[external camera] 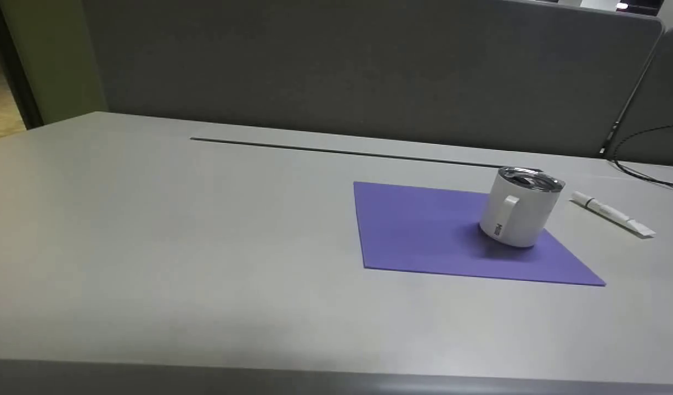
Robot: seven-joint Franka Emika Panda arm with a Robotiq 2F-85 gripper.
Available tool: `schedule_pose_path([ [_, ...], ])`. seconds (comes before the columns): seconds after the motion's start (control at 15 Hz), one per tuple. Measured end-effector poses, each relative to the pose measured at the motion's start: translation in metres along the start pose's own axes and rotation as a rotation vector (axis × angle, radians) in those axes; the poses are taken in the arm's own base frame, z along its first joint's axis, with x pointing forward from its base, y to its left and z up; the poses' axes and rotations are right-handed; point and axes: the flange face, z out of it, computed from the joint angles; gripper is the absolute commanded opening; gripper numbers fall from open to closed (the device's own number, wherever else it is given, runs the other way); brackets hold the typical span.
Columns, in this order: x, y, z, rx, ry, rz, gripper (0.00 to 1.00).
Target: Open the nozzle of the thermocup
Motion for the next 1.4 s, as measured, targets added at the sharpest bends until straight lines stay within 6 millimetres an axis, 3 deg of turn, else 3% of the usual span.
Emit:
schedule_pose_path([
  [0.27, 0.039, 0.077, 0.034, -0.061, 0.034, 0.066, 0.31],
  [0.53, 0.052, 0.122, 0.071, -0.092, 0.004, 0.081, 0.04],
  [0.67, 0.051, 0.13, 0.088, -0.094, -0.025, 0.082, 0.0],
  [1.0, 0.045, 0.129, 0.121, -0.095, -0.095, 0.069, 0.0],
  [1.4, 0.049, 0.129, 0.124, -0.093, -0.099, 0.069, 0.0],
])
